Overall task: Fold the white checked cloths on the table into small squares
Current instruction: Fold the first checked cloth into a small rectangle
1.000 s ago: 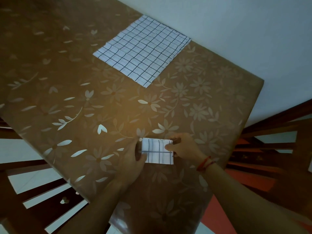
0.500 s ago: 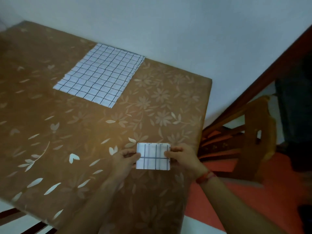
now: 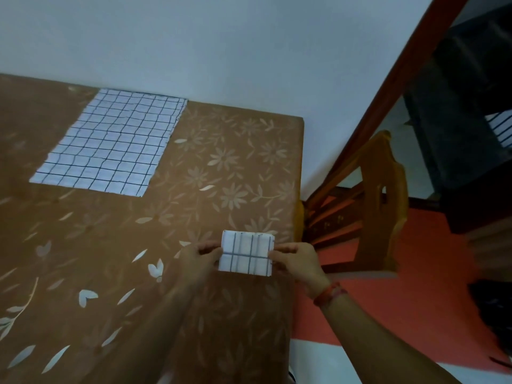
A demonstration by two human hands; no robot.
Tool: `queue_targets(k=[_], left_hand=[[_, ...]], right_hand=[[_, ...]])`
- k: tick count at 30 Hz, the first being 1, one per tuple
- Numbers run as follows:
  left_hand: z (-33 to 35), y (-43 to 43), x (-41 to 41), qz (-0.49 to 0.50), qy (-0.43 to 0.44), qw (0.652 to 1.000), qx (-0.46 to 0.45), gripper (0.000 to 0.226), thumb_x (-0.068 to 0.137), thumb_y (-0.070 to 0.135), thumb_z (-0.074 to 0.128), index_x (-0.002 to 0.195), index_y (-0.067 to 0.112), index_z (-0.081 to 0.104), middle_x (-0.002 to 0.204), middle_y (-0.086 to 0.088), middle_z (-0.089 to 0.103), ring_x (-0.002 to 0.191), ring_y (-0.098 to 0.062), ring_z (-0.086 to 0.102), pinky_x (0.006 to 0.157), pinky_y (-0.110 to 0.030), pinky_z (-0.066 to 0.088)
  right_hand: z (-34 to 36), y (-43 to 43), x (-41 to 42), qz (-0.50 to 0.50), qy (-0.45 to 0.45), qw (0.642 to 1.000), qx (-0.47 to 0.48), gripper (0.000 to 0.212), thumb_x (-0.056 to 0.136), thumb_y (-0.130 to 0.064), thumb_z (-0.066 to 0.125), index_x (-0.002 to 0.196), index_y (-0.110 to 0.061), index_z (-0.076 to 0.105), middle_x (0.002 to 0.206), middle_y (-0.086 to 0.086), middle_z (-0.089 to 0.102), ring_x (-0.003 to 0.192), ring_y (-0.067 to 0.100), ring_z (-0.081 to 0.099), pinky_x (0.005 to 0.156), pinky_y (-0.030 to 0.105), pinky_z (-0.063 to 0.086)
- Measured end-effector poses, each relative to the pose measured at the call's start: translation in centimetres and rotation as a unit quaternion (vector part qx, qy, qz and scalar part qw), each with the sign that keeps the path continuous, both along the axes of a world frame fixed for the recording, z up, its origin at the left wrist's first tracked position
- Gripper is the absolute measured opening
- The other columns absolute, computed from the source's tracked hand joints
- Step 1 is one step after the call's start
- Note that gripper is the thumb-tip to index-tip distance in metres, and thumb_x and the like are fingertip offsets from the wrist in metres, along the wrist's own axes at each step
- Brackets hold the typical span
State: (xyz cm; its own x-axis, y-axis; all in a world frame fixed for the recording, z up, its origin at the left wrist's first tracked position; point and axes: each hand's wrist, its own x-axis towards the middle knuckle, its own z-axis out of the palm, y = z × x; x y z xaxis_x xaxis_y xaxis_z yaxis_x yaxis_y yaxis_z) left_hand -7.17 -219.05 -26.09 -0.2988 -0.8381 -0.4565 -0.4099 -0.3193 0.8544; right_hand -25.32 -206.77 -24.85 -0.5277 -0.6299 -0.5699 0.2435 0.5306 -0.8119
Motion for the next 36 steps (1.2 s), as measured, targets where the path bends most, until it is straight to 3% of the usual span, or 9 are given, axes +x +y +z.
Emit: queue_targets(k=[5,9,14,17,22,28,32,36], left_hand=[[-0.7,-1.4,-1.5,-0.006,-0.003,1.0,-0.005,0.018,0.083,0.002,0.068,0.08,0.02,0.071,0.085,-0.005,0.072,0.082,-0.024,0.069,0.072,-0.041,0.059],[-2.1,-2.3,-2.5,-0.037,-0.038,0.998,-0.026,0.016,0.084,0.003,0.067,0.082,0.018,0.07,0.084,-0.001,0.07,0.079,-0.017,0.067,0.063,-0.027,0.056],[-4.1,-3.8,-3.2,-0.069,-0.094,0.991,-0.061,0.009,0.084,0.006,0.068,0.086,0.014,0.07,0.083,-0.002,0.069,0.078,-0.018,0.066,0.069,-0.036,0.056],[-4.5,-4.4,-3.5,-0.076,-0.119,0.986,-0.089,0.008,0.083,0.007,0.07,0.091,0.008,0.073,0.08,0.001,0.067,0.073,-0.012,0.064,0.066,-0.031,0.055],[-5.2,-4.9,-3.5,-0.085,-0.142,0.981,-0.098,0.015,0.082,0.01,0.071,0.096,0.005,0.074,0.078,0.0,0.068,0.073,-0.02,0.067,0.071,-0.044,0.058],[-5.5,-5.2,-3.7,-0.101,-0.154,0.974,-0.13,0.015,0.082,0.01,0.07,0.096,0.005,0.074,0.08,-0.003,0.07,0.072,-0.018,0.065,0.071,-0.041,0.057],[-5.6,-5.3,-3.8,-0.117,-0.149,0.97,-0.154,0.014,0.083,0.009,0.069,0.095,0.005,0.075,0.08,-0.003,0.07,0.07,-0.016,0.064,0.07,-0.038,0.055],[-6.3,-5.5,-3.0,-0.152,-0.143,0.949,-0.237,0.016,0.088,0.013,0.062,0.099,0.009,0.072,0.093,-0.003,0.071,0.083,-0.017,0.064,0.073,-0.03,0.05]], right_hand=[[-1.3,-1.1,-0.6,-0.032,0.018,0.999,0.015,0.011,0.081,-0.004,0.075,0.09,0.002,0.074,0.078,0.012,0.072,0.062,0.016,0.068,0.053,0.021,0.053],[-3.1,-2.0,-1.2,-0.04,0.023,0.998,0.042,0.015,0.08,-0.008,0.077,0.091,0.0,0.073,0.083,0.015,0.073,0.067,0.021,0.071,0.053,0.024,0.052],[-4.5,-3.2,-1.5,-0.031,0.028,0.997,0.072,0.013,0.08,-0.01,0.077,0.09,-0.002,0.073,0.08,0.012,0.074,0.067,0.023,0.073,0.057,0.029,0.058],[-5.2,-3.8,-1.5,-0.037,0.035,0.995,0.085,0.009,0.08,-0.01,0.078,0.084,-0.004,0.073,0.075,0.012,0.073,0.061,0.021,0.071,0.049,0.023,0.052],[-5.9,-4.7,-1.5,-0.029,0.066,0.992,0.104,0.004,0.08,-0.011,0.077,0.079,-0.009,0.073,0.073,0.009,0.073,0.058,0.016,0.07,0.048,0.022,0.049],[-6.0,-5.2,-1.4,-0.01,0.108,0.989,0.097,0.022,0.082,-0.009,0.075,0.065,-0.021,0.066,0.068,0.003,0.07,0.053,0.009,0.066,0.046,0.02,0.05],[-6.4,-5.0,-1.4,0.015,0.153,0.984,0.095,0.02,0.079,-0.014,0.076,0.065,-0.025,0.068,0.069,-0.001,0.073,0.062,0.014,0.07,0.064,0.037,0.061],[-6.6,-4.6,-1.4,-0.002,0.195,0.978,0.075,0.007,0.077,-0.02,0.075,0.084,-0.021,0.074,0.079,-0.008,0.071,0.074,0.009,0.067,0.073,0.035,0.058]])
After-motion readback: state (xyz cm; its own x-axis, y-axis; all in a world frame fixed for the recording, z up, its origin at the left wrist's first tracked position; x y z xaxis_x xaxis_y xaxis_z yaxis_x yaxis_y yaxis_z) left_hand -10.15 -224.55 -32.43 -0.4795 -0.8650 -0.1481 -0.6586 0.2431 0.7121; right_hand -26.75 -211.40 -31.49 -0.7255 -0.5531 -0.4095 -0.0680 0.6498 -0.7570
